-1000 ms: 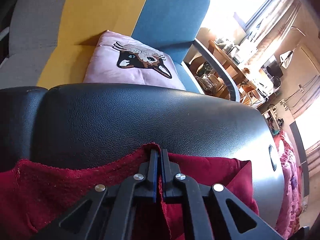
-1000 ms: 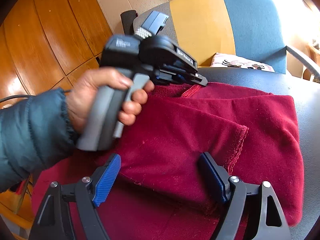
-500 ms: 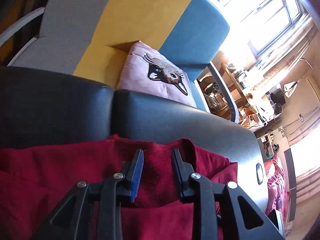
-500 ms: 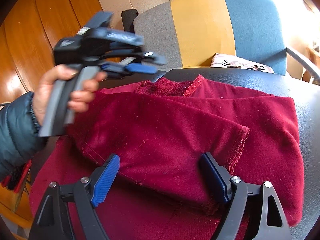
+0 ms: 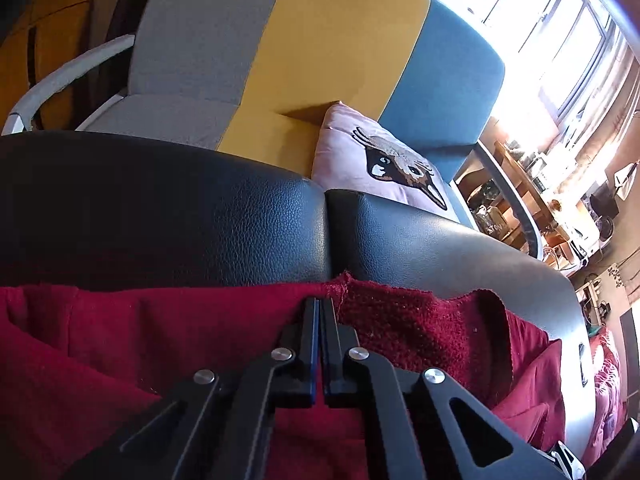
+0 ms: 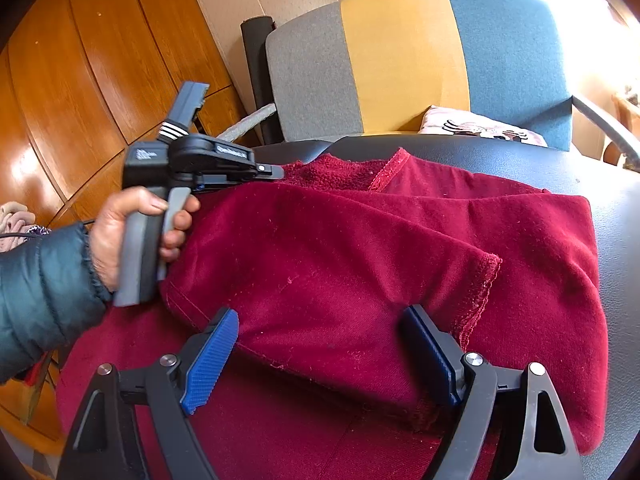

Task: Fold clothes

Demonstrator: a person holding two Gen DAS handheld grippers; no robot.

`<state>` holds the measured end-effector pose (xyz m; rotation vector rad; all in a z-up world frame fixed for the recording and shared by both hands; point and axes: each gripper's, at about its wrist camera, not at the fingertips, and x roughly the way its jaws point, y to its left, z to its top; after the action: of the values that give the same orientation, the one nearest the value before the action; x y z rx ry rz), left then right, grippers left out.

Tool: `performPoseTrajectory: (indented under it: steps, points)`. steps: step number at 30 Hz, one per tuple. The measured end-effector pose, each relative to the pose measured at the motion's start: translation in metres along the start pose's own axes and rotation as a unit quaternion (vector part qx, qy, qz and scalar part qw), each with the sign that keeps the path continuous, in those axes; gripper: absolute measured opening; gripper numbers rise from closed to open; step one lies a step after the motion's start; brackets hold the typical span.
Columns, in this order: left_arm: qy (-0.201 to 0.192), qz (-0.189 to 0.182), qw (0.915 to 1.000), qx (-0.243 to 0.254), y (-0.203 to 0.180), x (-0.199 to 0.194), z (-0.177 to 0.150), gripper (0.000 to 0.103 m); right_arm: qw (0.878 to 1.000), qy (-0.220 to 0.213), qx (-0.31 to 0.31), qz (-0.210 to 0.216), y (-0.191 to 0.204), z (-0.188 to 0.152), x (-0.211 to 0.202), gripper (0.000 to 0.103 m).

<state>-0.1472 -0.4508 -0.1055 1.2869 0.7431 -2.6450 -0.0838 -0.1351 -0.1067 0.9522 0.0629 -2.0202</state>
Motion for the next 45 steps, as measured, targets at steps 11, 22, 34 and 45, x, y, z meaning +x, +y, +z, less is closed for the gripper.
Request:
performPoseTrajectory:
  steps: [11, 22, 34, 45]
  points:
    - [-0.027, 0.007, 0.9982, -0.054, 0.0, -0.04, -0.004, 0.028, 1.0, 0.004, -0.007, -0.02, 0.004, 0.002, 0.003, 0.086]
    - [-0.056, 0.09, 0.993, 0.052, 0.01, -0.095, -0.082, 0.029, 0.999, 0.009, -0.016, -0.033, 0.007, 0.003, 0.005, 0.086]
    - [-0.056, 0.113, 0.9907, 0.052, 0.007, -0.085, -0.067, 0.032, 0.999, 0.039, -0.03, -0.024, 0.013, 0.007, 0.0, 0.095]
    - [-0.079, 0.041, 0.9955, 0.032, 0.044, -0.197, -0.134, 0.041, 0.989, 0.038, 0.131, 0.053, -0.033, -0.08, -0.14, 0.103]
